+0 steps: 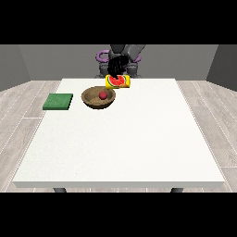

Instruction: Pick the cup and pour the ball into the bowl, then pick the bowl and place it on the pad

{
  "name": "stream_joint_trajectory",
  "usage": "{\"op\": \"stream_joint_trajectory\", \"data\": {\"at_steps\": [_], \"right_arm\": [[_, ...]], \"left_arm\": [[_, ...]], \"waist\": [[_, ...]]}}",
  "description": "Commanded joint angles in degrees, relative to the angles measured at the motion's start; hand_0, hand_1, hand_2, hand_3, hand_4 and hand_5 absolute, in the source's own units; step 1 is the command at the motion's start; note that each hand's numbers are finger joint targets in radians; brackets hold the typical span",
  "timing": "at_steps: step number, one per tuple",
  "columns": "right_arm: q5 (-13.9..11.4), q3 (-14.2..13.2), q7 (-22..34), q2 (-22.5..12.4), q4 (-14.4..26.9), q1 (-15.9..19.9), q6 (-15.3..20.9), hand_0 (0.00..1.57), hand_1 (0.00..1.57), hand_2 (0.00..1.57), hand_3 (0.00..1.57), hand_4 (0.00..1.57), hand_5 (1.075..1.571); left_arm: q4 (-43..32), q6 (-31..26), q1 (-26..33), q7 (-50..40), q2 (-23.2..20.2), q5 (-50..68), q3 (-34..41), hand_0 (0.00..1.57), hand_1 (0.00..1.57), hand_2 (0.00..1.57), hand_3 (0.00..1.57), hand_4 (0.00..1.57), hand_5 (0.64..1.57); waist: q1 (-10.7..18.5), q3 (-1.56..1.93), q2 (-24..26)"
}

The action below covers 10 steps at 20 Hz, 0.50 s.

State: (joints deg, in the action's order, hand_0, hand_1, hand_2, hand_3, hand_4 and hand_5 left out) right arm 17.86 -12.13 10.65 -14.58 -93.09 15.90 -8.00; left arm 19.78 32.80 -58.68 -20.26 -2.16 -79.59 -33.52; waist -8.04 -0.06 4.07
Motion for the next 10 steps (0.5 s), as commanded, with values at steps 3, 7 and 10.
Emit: {"op": "stream_joint_trajectory", "data": {"at_steps": [3, 7, 10], "right_arm": [[-0.4, -0.7, 0.9, -0.3, -2.5, -2.2, 1.1, 0.00, 0.00, 0.00, 0.00, 0.36, 1.564], [0.4, -1.1, -2.1, 0.6, -5.0, -4.5, 0.1, 0.00, 0.00, 0.00, 0.00, 0.39, 1.565], [0.5, -0.2, -0.1, 0.4, -9.9, -3.4, 0.9, 0.00, 0.00, 0.00, 0.00, 0.39, 1.564]], "left_arm": [[7.2, 7.4, 3.8, 9.1, -6.4, 17.9, 15.4, 1.25, 1.25, 1.57, 1.57, 0.78, 1.571], [12.5, 12.0, 11.6, 19.5, -8.2, 30.3, 23.1, 1.15, 1.15, 1.57, 1.57, 0.82, 1.570], [15.8, 14.6, 19.2, 30.4, -9.7, 37.9, 26.7, 1.46, 1.46, 1.57, 1.57, 1.10, 1.570]], "waist": [[2.2, -0.23, 0.9], [1.8, -0.30, -3.5], [1.1, -0.39, -6.6]]}}
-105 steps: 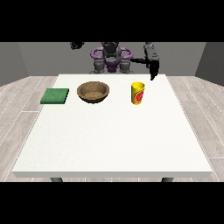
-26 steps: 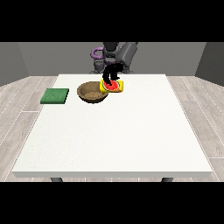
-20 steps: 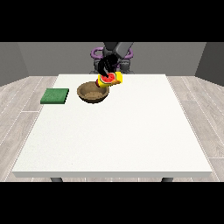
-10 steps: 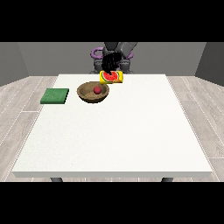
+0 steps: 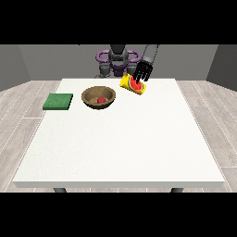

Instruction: Pick the cup and pour the ball into the bowl, then pick the bowl and place it on the pad

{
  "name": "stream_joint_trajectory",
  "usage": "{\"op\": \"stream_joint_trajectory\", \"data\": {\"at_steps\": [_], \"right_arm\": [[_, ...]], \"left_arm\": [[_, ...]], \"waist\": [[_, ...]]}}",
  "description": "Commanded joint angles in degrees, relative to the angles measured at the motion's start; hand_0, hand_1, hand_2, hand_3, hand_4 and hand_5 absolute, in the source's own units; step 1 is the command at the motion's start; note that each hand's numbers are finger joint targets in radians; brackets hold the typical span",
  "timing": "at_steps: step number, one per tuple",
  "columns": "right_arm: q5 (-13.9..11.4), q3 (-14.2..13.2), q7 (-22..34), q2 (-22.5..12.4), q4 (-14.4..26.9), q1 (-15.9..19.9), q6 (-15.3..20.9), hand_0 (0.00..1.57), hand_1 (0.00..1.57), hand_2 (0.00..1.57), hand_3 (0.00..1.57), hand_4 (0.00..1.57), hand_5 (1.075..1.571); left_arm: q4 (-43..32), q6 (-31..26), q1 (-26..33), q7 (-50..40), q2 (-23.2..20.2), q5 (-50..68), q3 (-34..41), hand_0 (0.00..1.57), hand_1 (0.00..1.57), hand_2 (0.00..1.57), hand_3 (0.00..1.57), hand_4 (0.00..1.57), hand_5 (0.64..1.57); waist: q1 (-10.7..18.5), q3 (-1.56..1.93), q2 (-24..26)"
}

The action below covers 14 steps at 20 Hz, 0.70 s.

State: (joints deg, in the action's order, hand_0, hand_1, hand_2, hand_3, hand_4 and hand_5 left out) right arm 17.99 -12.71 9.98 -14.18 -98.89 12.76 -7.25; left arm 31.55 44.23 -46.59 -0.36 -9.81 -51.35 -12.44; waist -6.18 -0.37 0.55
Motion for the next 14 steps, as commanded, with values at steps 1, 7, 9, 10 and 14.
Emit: {"op": "stream_joint_trajectory", "data": {"at_steps": [1, 7, 9, 10, 14], "right_arm": [[0.7, -0.1, -0.1, 0.5, -4.8, 1.1, 0.9, 0.00, 0.00, 0.00, 0.00, 0.39, 1.565], [-0.5, 0.9, -0.1, 2.3, -6.7, -1.9, 2.4, 0.00, 0.00, 0.00, 0.00, 0.44, 1.565], [-1.1, 1.0, 0.1, 2.4, -6.8, -1.3, 3.2, 0.00, 0.00, 0.00, 0.00, 0.46, 1.564], [-1.2, 1.3, 0.2, 2.5, -6.7, -1.7, 3.0, 0.00, 0.00, 0.00, 0.00, 0.46, 1.566], [-3.2, 2.7, 0.4, 5.1, -8.7, -1.7, 6.4, 0.00, 0.00, 0.00, 0.00, 0.53, 1.564]], "left_arm": [[5.5, 3.6, 7.0, 13.7, -2.7, 12.3, 7.3, 1.52, 1.52, 1.57, 1.57, 1.20, 1.567], [16.0, -8.9, 10.0, 25.4, 4.2, 33.9, 15.8, 1.42, 1.42, 1.57, 1.57, 1.38, 1.502], [18.1, -13.8, 10.2, 26.3, 9.0, 41.0, 18.4, 1.37, 1.37, 1.57, 1.57, 0.99, 1.571], [19.3, -18.6, 9.3, 26.6, 9.2, 44.9, 20.1, 1.37, 1.37, 1.57, 1.57, 0.86, 1.564], [22.3, -33.7, 10.6, 34.5, 6.8, 57.1, 26.2, 0.41, 0.41, 0.00, 0.00, 0.26, 1.569]], "waist": [[-1.2, -0.04, -6.4], [3.2, -0.75, -5.1], [4.0, -1.17, -6.2], [4.6, -0.97, -6.3], [9.2, -0.34, -9.8]]}}
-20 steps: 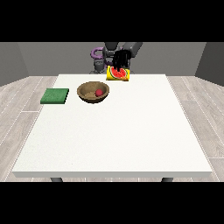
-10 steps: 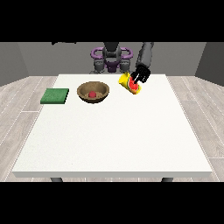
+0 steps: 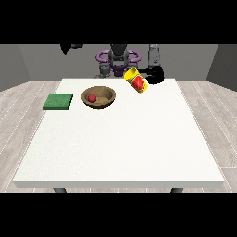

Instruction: Pick the cup and pour the ball into the bowl, then pick the bowl and place it on the pad

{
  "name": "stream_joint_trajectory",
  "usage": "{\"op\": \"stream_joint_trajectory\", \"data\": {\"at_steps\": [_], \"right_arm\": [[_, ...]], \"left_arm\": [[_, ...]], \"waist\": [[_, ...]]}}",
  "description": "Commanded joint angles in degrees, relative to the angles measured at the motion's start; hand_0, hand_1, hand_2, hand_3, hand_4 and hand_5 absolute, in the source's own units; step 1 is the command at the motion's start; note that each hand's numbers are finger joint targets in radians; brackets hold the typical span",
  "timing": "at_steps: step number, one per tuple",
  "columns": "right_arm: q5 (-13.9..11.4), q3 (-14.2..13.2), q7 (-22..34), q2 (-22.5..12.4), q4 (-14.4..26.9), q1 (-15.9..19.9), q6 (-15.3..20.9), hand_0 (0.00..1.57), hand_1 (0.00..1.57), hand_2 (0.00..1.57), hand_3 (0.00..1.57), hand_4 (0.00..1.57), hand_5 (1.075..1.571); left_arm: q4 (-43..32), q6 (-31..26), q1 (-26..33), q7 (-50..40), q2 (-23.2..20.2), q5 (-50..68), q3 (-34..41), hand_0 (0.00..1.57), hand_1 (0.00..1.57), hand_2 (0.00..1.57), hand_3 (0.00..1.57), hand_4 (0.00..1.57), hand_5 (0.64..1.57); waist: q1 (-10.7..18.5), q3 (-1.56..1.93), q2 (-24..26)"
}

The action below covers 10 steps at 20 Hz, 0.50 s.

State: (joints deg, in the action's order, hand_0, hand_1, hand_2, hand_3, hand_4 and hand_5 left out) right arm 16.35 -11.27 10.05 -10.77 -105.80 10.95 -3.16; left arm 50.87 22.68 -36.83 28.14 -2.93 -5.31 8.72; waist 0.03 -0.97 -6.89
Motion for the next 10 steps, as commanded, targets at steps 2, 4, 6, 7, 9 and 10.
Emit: {"op": "stream_joint_trajectory", "data": {"at_steps": [2, 4, 6, 7, 9, 10], "right_arm": [[-3.3, 2.2, 1.7, 1.8, -5.3, 1.8, 4.5, 0.00, 0.00, 0.00, 0.00, 0.51, 1.563], [-6.9, 4.7, 1.0, 3.2, -6.8, 1.8, 6.4, 0.00, 0.00, 0.00, 0.00, 0.50, 1.566], [-8.0, 5.8, 1.3, 3.5, -8.2, 1.9, 7.0, 0.00, 0.00, 0.00, 0.00, 0.49, 1.568], [-10.1, 8.7, 1.7, 5.3, -9.8, 3.2, 8.7, 0.00, 0.00, 0.00, 0.00, 0.50, 1.567], [-7.1, 5.7, -0.8, 4.2, -4.2, 0.4, 5.6, 0.00, 0.00, 0.00, 0.00, 0.49, 1.568], [-9.3, 6.4, -0.8, 5.4, -1.4, 1.4, 7.7, 0.00, 0.00, 0.00, 0.00, 0.48, 1.569]], "left_arm": [[1.9, -19.1, 0.1, 9.2, -4.0, 15.3, 8.5, 0.17, 0.17, 0.00, 0.00, 0.20, 1.566], [0.0, -26.4, -1.6, 8.1, -9.1, 18.1, 10.5, 0.00, 0.00, 0.00, 0.00, 0.00, 1.559], [-2.3, -30.9, -1.1, 9.9, -12.2, 19.7, 12.0, 0.00, 0.00, 0.00, 0.00, 0.00, 1.553], [-4.2, -30.5, -5.9, 7.5, -15.6, 20.3, 13.8, 0.00, 0.00, 0.00, 0.00, 0.00, 1.551], [-4.1, -35.6, -3.0, 3.8, -18.7, 21.0, 13.1, 0.00, 0.00, 0.00, 0.00, 0.00, 1.540], [-3.5, -35.6, -2.8, 3.5, -18.6, 20.0, 11.9, 0.00, 0.00, 0.00, 0.00, 0.00, 1.537]], "waist": [[2.2, 0.47, -5.2], [3.4, 0.65, -8.1], [1.7, 0.83, -9.7], [0.1, 0.83, -11.9], [0.9, 0.95, -9.9], [3.1, 0.96, -9.1]]}}
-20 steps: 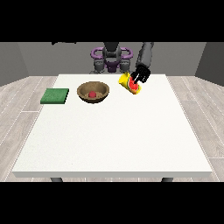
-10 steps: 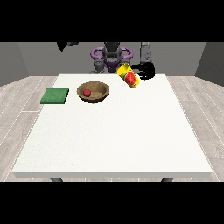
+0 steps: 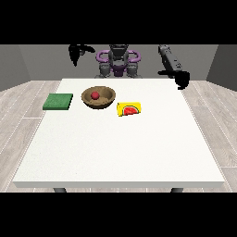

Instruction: Pick the cup and pour the ball into the bowl, then pick the bowl and place it on the pad

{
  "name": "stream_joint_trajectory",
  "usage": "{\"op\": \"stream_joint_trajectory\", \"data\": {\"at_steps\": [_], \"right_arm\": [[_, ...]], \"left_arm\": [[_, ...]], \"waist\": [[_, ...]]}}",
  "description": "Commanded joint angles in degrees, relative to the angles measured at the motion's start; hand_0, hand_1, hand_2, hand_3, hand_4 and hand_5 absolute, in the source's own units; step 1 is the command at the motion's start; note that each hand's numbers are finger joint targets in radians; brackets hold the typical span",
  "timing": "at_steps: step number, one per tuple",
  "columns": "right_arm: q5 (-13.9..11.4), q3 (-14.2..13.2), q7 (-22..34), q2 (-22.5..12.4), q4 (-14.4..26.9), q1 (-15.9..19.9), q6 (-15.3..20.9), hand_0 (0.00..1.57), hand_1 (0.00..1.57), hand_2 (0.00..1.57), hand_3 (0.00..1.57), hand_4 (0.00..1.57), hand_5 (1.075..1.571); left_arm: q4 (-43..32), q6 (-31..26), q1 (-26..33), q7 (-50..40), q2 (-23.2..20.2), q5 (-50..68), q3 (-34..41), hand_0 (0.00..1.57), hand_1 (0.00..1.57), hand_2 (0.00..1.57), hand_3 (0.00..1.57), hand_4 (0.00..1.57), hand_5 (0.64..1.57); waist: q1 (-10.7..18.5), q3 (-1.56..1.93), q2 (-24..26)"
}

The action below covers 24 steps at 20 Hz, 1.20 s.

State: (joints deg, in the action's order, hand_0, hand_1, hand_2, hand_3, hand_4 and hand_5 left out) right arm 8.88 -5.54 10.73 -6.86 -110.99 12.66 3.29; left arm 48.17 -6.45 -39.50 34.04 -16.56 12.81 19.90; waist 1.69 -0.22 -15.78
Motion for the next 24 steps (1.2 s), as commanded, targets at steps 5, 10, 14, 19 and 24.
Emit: {"op": "stream_joint_trajectory", "data": {"at_steps": [5, 10, 14, 19, 24], "right_arm": [[0.3, -1.9, -7.6, 2.1, 14.8, 2.5, -0.4, 0.00, 0.00, 0.00, 0.00, 0.46, 1.567], [1.6, -2.1, -18.8, 4.7, 25.6, 2.8, -3.9, 0.00, 0.00, 0.00, 0.00, 0.42, 1.570], [4.4, -6.3, -23.2, 2.5, 34.4, 0.7, -7.9, 0.00, 0.00, 0.00, 0.00, 0.34, 1.571], [4.5, -9.8, -29.3, -0.4, 47.7, 7.5, -10.3, 0.00, 0.00, 0.00, 0.00, 0.29, 1.570], [6.3, -11.6, -26.3, -0.6, 55.8, 13.3, -8.6, 0.00, 0.00, 0.00, 0.00, 0.37, 1.570]], "left_arm": [[1.0, -6.3, -6.5, -9.9, -12.1, 2.0, 1.2, 0.00, 0.00, 0.00, 0.00, 0.00, 1.518], [3.1, -5.4, -13.8, -15.8, -18.2, 2.0, 1.7, 0.00, 0.00, 0.00, 0.00, 0.00, 1.523], [4.3, -8.0, -10.7, -18.2, -20.5, 3.5, 2.4, 0.00, 0.00, 0.00, 0.00, 0.00, 1.533], [7.5, -8.6, -16.4, -24.3, -23.2, 5.0, 1.9, 0.00, 0.00, 0.00, 0.00, 0.00, 1.548], [8.1, -8.8, -18.1, -27.4, -24.5, 6.8, 2.5, 0.00, 0.00, 0.00, 0.00, 0.00, 1.536]], "waist": [[1.7, 0.28, -1.2], [0.5, 0.35, -5.7], [0.8, 0.30, -1.9], [2.4, 0.34, -4.9], [2.8, 0.29, -3.4]]}}
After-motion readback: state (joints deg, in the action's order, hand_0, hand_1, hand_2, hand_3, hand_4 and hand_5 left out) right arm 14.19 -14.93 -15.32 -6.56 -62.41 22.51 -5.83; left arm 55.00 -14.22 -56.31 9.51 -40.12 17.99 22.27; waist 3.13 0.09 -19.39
